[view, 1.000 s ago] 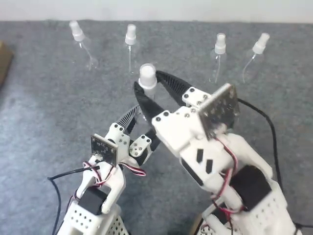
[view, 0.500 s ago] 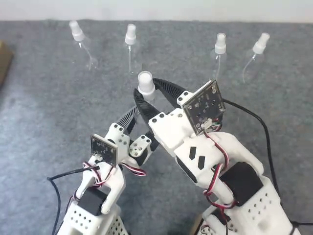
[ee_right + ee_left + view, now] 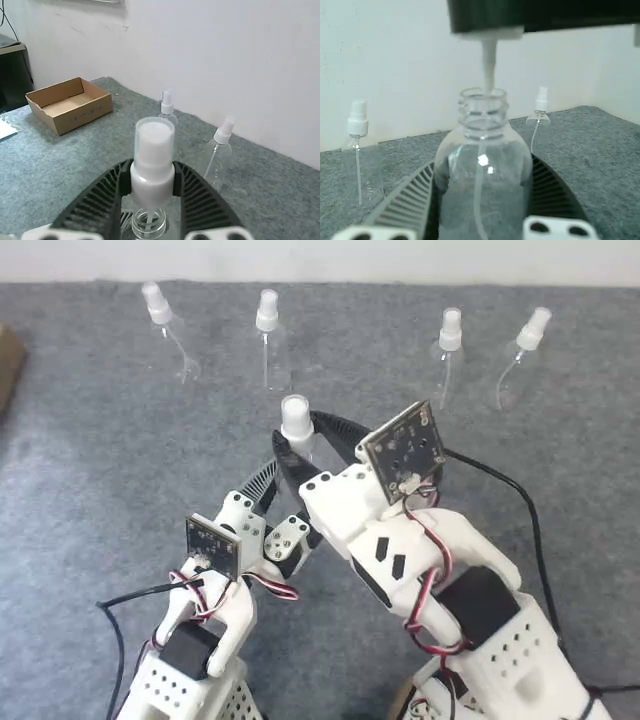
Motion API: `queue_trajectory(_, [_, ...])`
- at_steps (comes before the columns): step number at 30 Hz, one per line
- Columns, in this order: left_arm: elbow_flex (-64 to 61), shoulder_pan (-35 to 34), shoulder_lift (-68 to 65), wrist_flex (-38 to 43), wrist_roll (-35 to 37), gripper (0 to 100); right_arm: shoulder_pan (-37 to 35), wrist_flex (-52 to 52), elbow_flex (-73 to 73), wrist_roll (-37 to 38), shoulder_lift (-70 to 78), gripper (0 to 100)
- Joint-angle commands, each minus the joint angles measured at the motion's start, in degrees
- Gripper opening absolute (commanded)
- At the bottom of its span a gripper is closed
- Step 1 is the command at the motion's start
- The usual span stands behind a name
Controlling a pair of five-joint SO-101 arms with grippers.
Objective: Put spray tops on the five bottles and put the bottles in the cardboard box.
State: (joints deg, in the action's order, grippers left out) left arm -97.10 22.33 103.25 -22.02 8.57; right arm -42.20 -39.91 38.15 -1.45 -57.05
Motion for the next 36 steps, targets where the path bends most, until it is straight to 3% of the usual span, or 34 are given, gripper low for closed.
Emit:
queue_trajectory(1, [0.57,0.00,0.88,0.53,-0.35,1,0.66,2.42,0.26,-0.62,0.48,3.5])
queue_trajectory(36, [0.57,0.00,0.88,0.53,-0.44,1,-2.59,-5.85,2.90,-0.53,-0.22,3.9])
